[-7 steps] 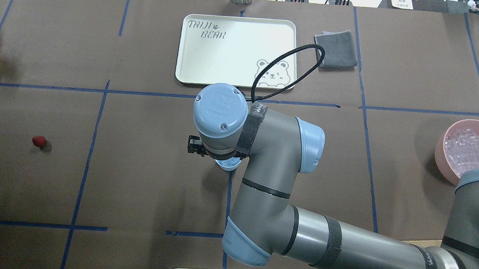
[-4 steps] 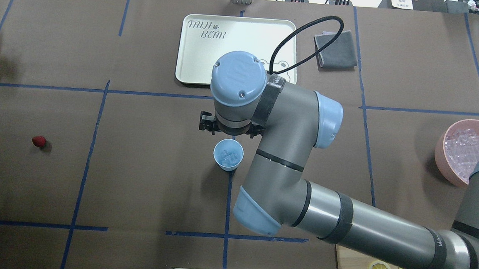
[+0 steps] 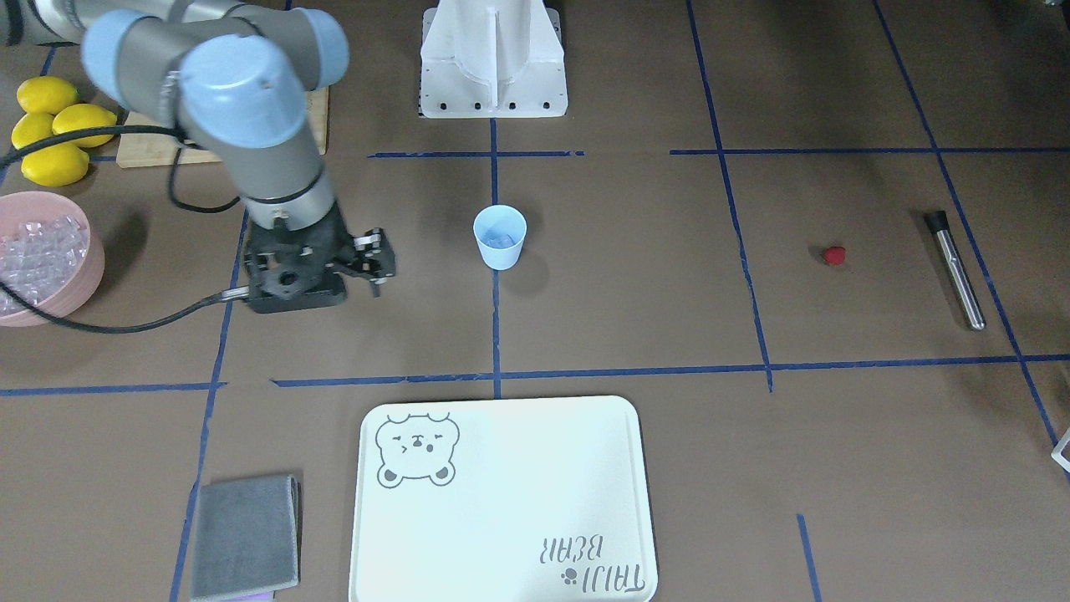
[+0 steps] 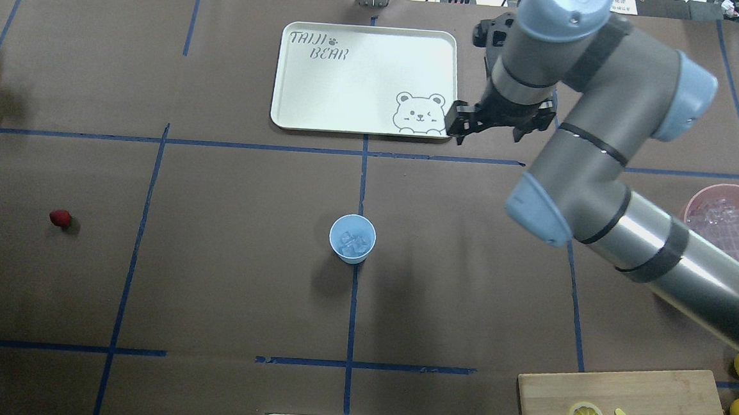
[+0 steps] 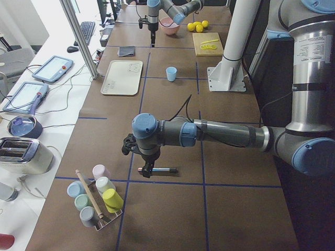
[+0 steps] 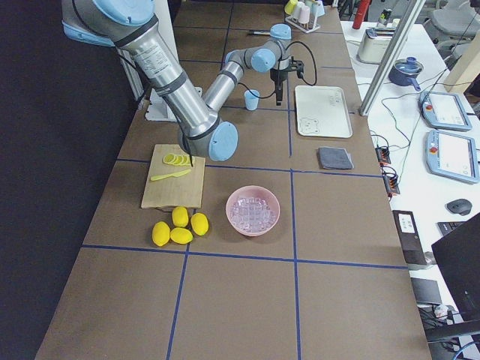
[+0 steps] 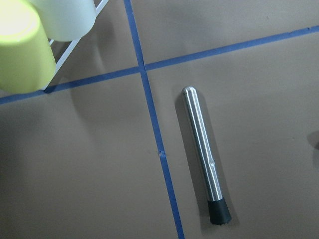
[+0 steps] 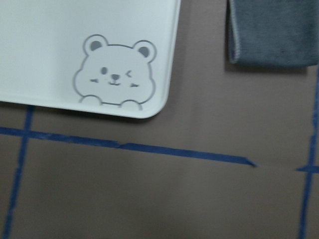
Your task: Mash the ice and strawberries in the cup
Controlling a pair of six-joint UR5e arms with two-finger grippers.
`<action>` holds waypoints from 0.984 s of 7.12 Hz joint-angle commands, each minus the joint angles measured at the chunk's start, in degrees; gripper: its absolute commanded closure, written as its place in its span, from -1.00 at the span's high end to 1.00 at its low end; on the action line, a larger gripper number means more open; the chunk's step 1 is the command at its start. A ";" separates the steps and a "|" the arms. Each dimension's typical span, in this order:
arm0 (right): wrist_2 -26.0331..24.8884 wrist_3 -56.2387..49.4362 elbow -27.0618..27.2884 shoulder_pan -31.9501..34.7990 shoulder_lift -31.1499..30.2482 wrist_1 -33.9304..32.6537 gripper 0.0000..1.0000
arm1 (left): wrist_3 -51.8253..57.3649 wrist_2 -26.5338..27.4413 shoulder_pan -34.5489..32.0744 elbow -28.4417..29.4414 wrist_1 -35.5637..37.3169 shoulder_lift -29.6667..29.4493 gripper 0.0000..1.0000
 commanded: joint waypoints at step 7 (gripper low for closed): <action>13.61 -52.42 10.10 40.00 -43.82 0.19 0.99 | -0.21 0.05 0.09 -0.23 -4.27 -2.46 1.00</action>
